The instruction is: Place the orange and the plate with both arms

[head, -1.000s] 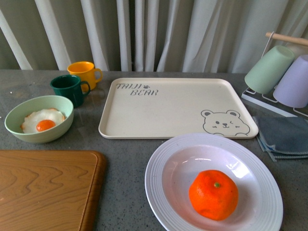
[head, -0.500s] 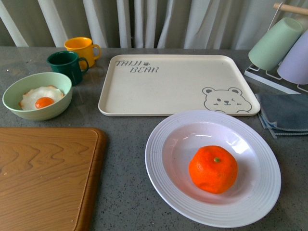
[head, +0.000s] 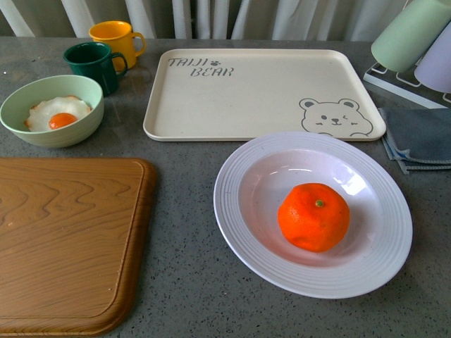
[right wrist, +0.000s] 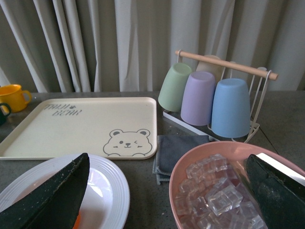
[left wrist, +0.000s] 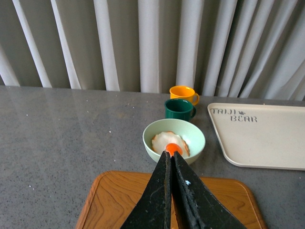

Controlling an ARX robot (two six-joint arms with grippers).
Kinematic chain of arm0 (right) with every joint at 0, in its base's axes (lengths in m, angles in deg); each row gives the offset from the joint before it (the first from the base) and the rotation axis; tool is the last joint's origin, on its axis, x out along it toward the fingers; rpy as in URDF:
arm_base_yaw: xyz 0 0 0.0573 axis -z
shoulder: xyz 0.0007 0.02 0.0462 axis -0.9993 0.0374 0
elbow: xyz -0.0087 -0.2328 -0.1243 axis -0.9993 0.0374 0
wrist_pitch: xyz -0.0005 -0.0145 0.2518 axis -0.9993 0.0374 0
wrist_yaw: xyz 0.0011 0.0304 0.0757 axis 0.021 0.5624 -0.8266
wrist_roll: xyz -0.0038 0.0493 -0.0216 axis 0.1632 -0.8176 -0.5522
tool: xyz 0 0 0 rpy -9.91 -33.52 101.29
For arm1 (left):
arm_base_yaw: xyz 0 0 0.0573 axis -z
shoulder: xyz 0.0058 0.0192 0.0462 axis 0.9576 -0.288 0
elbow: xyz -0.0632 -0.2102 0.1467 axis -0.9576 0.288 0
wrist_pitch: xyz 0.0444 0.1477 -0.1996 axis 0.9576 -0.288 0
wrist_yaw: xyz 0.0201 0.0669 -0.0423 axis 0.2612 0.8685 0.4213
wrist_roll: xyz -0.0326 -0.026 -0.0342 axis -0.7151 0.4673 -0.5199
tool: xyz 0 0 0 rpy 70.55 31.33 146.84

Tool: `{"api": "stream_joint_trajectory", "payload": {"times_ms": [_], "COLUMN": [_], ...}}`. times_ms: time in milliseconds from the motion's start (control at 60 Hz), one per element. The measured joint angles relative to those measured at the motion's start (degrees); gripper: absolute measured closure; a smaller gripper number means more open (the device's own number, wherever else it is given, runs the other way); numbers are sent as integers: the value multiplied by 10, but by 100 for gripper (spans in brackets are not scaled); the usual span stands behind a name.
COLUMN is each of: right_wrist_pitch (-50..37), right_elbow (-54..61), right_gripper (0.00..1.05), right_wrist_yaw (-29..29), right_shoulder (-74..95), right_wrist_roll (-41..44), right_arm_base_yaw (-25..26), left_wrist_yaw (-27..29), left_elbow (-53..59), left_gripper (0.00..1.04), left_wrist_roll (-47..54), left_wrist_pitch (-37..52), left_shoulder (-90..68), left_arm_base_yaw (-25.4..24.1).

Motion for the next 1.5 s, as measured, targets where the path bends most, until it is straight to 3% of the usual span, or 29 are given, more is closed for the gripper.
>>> {"api": "stream_joint_trajectory", "payload": {"times_ms": [300, 400, 733, 783, 867, 917, 1017, 1333, 1500], "right_wrist_pitch": [0, 0, 0, 41, 183, 192, 110, -260, -365], "right_elbow": [0, 0, 0, -14, -71, -69, -37, -19, -55], "right_gripper": [9, 9, 9, 9, 9, 9, 9, 9, 9], "right_wrist_yaw": [0, 0, 0, -31, -92, -102, -99, -103, -125], "right_shoulder": [0, 0, 0, 19, 124, 180, 282, 667, 815], "right_wrist_roll": [0, 0, 0, -16, -96, -144, -205, -264, -315], "right_arm_base_yaw": [0, 0, 0, 7, 0, -19, -41, -24, -30], "left_wrist_yaw": [0, 0, 0, 0, 0, 0, 0, 0, 0], "left_elbow": [0, 0, 0, 0, 0, 0, 0, 0, 0], "left_gripper": [101, 75, 18, 9, 10, 9, 9, 9, 9], "left_wrist_roll": [0, 0, 0, 0, 1, 1, 1, 1, 1], "left_wrist_pitch": [0, 0, 0, 0, 0, 0, 0, 0, 0], "left_shoulder": [0, 0, 0, 0, 0, 0, 0, 0, 0], "left_arm_base_yaw": [0, 0, 0, 0, 0, 0, 0, 0, 0]}}
